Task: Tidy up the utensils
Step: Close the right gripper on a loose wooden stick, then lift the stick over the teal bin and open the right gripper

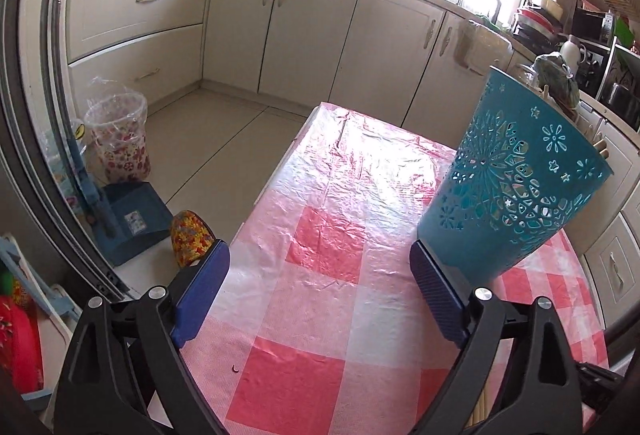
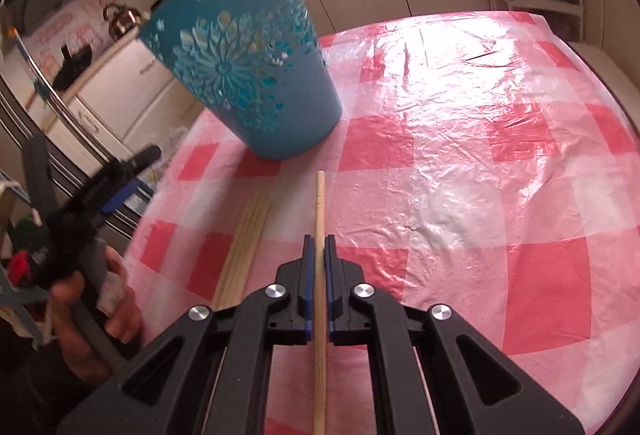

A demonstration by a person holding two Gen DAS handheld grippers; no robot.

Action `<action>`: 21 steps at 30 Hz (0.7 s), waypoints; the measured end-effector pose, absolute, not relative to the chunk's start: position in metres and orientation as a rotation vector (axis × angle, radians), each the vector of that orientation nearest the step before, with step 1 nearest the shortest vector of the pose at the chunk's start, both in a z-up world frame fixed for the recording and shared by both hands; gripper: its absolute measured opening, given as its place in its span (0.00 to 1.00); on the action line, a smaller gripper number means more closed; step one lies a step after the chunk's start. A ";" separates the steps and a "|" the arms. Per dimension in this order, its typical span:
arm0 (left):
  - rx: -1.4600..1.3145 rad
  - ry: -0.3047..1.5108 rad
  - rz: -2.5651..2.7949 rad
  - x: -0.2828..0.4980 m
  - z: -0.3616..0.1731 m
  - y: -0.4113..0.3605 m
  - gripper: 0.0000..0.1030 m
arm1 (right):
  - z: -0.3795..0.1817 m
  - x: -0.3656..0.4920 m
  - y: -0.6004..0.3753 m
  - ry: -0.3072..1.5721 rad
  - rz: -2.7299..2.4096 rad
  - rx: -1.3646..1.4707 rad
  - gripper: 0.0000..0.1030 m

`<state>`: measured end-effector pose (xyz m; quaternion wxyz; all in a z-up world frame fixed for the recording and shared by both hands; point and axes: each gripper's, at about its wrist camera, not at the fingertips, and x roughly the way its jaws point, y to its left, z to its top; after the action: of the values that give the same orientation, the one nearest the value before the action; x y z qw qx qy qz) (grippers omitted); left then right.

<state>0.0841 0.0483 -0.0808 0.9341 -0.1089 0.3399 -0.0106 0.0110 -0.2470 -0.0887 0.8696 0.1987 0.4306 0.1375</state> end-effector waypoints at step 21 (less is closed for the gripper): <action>-0.163 0.716 0.009 0.087 -0.081 0.036 0.89 | 0.055 0.049 -0.258 0.390 0.455 0.670 0.05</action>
<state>0.0874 0.0363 -0.0811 0.9334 -0.0799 0.3498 0.0045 0.0493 -0.2581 0.0549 0.9007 0.3237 0.1887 0.2201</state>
